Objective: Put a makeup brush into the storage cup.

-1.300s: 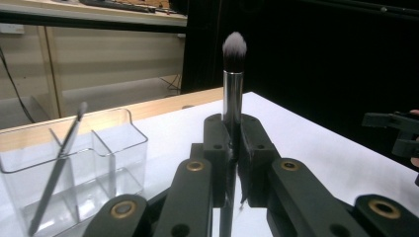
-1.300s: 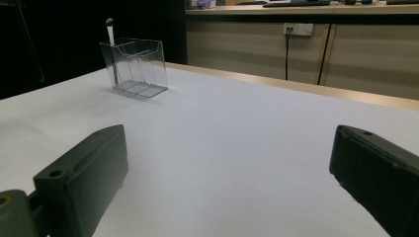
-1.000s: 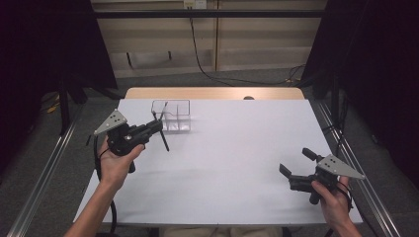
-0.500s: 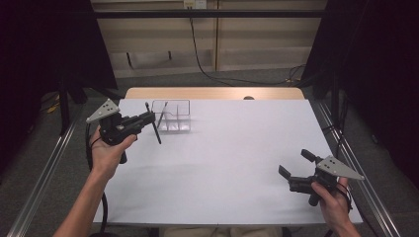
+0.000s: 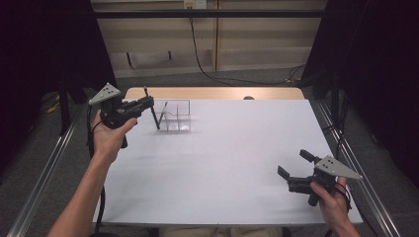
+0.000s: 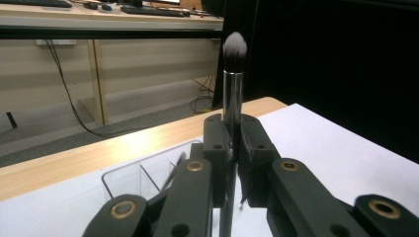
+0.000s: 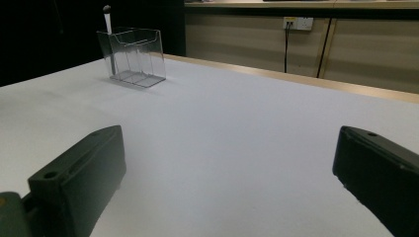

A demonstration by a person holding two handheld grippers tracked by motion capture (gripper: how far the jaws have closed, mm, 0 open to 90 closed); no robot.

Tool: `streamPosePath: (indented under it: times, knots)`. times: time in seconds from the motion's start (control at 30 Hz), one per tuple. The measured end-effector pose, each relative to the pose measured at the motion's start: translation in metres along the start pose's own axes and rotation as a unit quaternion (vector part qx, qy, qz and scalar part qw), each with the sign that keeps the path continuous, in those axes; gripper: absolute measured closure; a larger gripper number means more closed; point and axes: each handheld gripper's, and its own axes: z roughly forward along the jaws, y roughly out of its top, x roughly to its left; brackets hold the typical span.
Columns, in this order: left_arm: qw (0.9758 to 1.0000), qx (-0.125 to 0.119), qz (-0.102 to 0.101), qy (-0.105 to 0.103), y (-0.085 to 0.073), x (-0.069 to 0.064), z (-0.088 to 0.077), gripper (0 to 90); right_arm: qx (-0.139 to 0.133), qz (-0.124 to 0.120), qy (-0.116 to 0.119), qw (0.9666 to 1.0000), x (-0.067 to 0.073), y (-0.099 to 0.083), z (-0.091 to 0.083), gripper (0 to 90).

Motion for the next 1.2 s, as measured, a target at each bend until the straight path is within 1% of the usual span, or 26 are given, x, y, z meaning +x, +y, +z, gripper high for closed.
streamPosePath:
  times: [0.1,0.23,0.33,0.37,0.5,0.53,0.67,0.73,0.8,0.9,0.97,1.0,1.07,1.1,1.13,1.17,1.2]
  knots:
    - [1.0000,-0.002,0.001,0.006,0.004,0.003,0.003,83.7,0.000,-0.001,0.001,1.0000,0.000,0.000,0.000,0.0]
    - [0.9998,-0.001,-0.001,0.022,0.009,0.011,0.007,83.7,-0.002,-0.001,0.001,1.0000,0.001,0.001,-0.001,0.0]
    - [0.9995,-0.004,-0.011,0.031,0.013,0.017,0.011,83.8,-0.001,-0.006,0.000,1.0000,0.002,0.001,0.000,0.0]
    - [0.9994,-0.004,-0.013,0.032,0.014,0.018,0.013,83.7,-0.002,-0.004,0.001,1.0000,0.002,0.001,0.000,0.0]
    - [0.9990,0.003,-0.010,0.044,0.019,0.023,0.023,83.7,0.000,-0.003,0.002,1.0000,0.002,0.001,0.001,0.0]
    - [0.9988,0.002,-0.007,0.048,0.020,0.024,0.025,83.7,-0.001,-0.003,0.002,1.0000,0.002,0.001,0.000,0.0]
    - [0.9974,-0.009,-0.024,0.067,0.022,0.032,0.029,83.7,-0.001,-0.003,0.002,1.0000,0.001,0.001,-0.001,0.0]
    - [0.9969,-0.009,-0.018,0.076,0.022,0.034,0.030,83.7,-0.001,-0.004,0.001,1.0000,0.001,0.001,-0.001,0.0]
    - [0.9968,-0.013,-0.022,0.075,0.022,0.036,0.032,83.7,-0.001,-0.003,0.001,1.0000,0.001,0.001,-0.001,0.0]
    - [0.9967,-0.009,-0.021,0.078,0.022,0.038,0.034,83.7,0.000,-0.003,0.002,1.0000,0.001,0.001,-0.001,0.0]
    - [0.9964,-0.009,-0.013,0.083,0.022,0.039,0.036,83.7,0.001,-0.002,0.001,1.0000,0.001,0.001,-0.001,0.0]
    - [0.9965,-0.011,-0.011,0.082,0.021,0.039,0.037,83.7,0.001,-0.002,0.002,1.0000,0.000,0.001,-0.001,0.0]
    - [0.9962,-0.014,-0.009,0.085,0.020,0.040,0.041,83.6,0.002,-0.002,0.003,1.0000,0.000,0.000,0.000,0.0]
    - [0.9965,-0.016,-0.014,0.081,0.018,0.040,0.044,83.6,0.002,-0.001,0.003,1.0000,0.000,0.000,0.000,0.0]
    - [0.9965,-0.013,-0.012,0.082,0.017,0.040,0.046,83.6,0.002,0.000,0.005,1.0000,0.000,0.000,0.001,0.0]
    - [0.9960,-0.012,-0.007,0.088,0.015,0.039,0.049,83.6,0.003,-0.001,0.006,1.0000,0.001,0.000,0.001,0.0]
    - [0.9964,-0.011,-0.011,0.083,0.014,0.038,0.052,83.6,0.003,0.000,0.006,1.0000,0.001,0.000,0.000,0.0]
